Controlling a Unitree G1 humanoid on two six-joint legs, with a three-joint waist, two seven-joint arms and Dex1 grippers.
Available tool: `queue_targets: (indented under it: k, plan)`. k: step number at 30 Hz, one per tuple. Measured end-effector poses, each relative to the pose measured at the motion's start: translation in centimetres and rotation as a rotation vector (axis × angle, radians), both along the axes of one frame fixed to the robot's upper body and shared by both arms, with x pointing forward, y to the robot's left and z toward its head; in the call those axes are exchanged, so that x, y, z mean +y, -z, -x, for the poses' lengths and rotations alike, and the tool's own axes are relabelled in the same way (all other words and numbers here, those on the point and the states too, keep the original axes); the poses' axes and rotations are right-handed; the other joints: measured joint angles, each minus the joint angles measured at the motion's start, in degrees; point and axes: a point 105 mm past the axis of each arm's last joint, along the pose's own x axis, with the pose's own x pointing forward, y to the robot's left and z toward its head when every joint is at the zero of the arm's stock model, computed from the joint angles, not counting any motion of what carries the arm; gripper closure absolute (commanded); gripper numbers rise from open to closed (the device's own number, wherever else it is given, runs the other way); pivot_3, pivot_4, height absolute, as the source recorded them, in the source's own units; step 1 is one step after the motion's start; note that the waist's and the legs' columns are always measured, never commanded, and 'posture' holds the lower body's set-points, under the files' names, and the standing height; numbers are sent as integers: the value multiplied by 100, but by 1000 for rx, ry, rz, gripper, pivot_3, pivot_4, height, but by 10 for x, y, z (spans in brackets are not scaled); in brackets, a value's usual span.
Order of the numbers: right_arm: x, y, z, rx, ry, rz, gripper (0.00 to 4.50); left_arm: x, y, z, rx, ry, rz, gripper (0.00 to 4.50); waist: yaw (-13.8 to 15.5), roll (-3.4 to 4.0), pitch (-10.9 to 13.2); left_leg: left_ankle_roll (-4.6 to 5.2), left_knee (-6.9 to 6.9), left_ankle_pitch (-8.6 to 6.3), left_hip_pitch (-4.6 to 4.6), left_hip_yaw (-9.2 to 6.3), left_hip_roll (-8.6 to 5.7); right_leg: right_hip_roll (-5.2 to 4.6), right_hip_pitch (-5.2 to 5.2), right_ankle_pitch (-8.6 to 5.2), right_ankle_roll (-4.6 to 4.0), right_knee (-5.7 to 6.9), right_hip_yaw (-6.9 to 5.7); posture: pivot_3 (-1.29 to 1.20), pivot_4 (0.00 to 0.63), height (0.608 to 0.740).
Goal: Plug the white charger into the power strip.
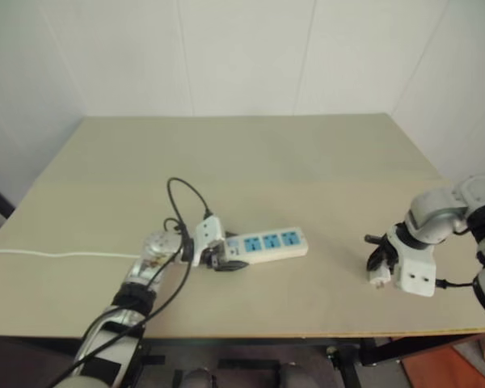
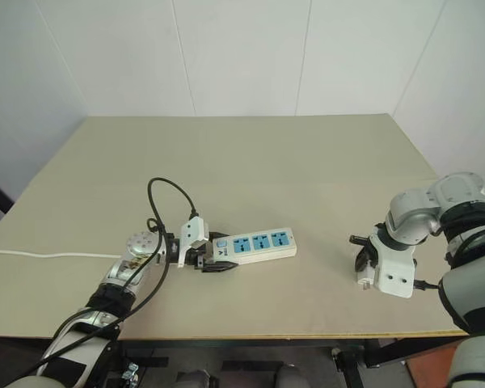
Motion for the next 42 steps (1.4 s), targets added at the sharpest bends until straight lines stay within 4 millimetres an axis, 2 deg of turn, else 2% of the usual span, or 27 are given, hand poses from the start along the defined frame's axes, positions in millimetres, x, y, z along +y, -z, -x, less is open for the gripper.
queue_targets:
  k: [2, 9, 10, 21, 27, 35, 42]
  plan:
    - [1, 1, 0, 1, -8, -1, 2408, 1, 0, 0, 0, -2, -1, 1177, -15, 0, 0, 0, 0, 0, 2, -1, 0, 0, 1, -1, -1, 2, 0, 0, 150, 740]
    - [9, 1, -4, -17, -49, -42, 212, 2, 0, 0, -3, -7, -2, 1177, -26, -2, -2, 0, 0, 0, 4, 0, 0, 0, 2, -1, -2, 3, 2, 0, 150, 740]
    - [10, 1, -5, -18, -53, -50, 43, 2, 0, 0, -3, -8, -1, 1177, -26, -3, -2, 0, 0, 0, 4, -1, 0, 0, 3, -1, -2, 3, 3, 0, 150, 740]
    - [8, 2, -7, -24, -59, -51, 43, 3, 0, 0, -1, -11, 1, 1177, -38, -13, -8, 0, 0, 0, 8, 0, 0, 0, 6, -1, -2, 3, 3, 0, 150, 740]
    - [-6, -5, -9, -41, -21, 4, 43, 3, 0, 1, 3, -3, -1, 1177, -41, -8, -5, 0, -10, 0, 6, 1, -1, 0, -4, -3, -4, 3, 4, 0, 150, 740]
    - [-8, -12, -10, -55, -11, -2, 43, 2, 0, -1, 10, 2, -3, 1177, -40, -7, -5, 0, -10, 0, 6, 1, -3, -1, -3, -4, -4, 6, 6, 0, 150, 740]
    - [-6, -36, -15, -105, -12, -13, 43, 2, 0, -2, 14, 6, -5, 1177, -41, -2, -3, 0, -10, 0, 7, 2, -3, -1, -4, -4, -4, 8, 7, 0, 150, 740]
